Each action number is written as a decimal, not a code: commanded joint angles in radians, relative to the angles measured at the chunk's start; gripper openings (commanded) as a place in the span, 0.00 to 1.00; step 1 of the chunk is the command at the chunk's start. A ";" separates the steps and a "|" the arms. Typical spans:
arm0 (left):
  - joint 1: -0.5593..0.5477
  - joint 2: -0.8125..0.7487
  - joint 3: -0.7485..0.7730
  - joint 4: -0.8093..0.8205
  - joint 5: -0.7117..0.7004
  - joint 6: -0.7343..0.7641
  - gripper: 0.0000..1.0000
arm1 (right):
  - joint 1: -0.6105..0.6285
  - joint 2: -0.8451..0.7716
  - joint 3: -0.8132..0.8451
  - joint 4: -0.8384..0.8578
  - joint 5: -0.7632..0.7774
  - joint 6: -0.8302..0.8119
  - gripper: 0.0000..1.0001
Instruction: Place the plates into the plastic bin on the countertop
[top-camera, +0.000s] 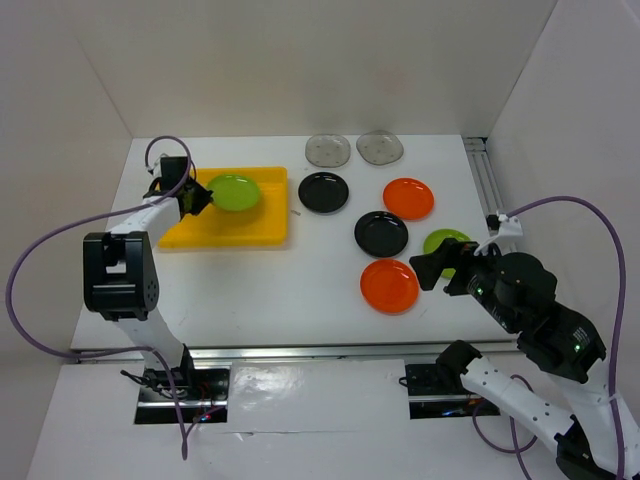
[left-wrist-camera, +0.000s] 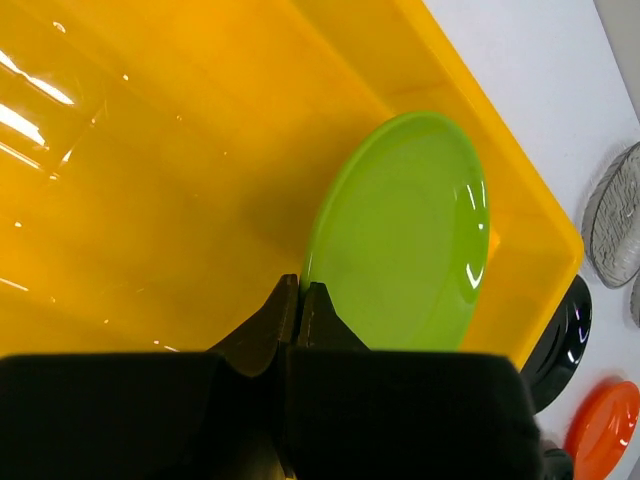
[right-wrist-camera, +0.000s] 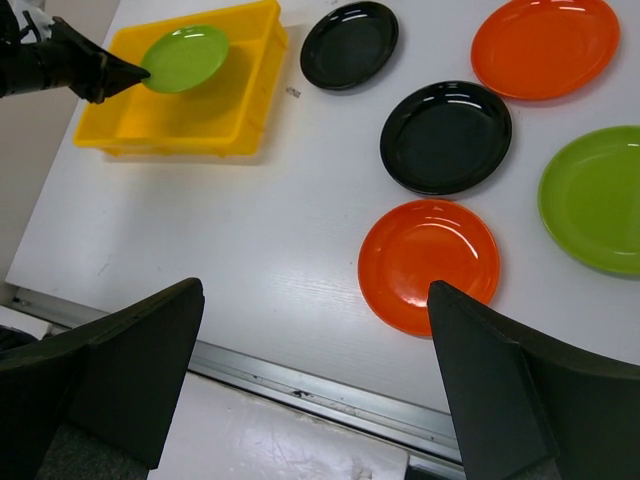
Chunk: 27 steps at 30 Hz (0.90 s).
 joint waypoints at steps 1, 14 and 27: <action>0.014 0.017 0.072 0.042 0.011 0.007 0.00 | -0.006 -0.010 -0.010 0.029 -0.016 -0.006 1.00; 0.014 -0.079 -0.022 0.060 -0.006 -0.042 0.82 | -0.006 0.010 -0.020 0.039 -0.025 -0.006 1.00; -0.550 -0.427 -0.293 0.257 0.002 -0.007 1.00 | -0.016 0.049 0.049 0.027 0.058 0.013 1.00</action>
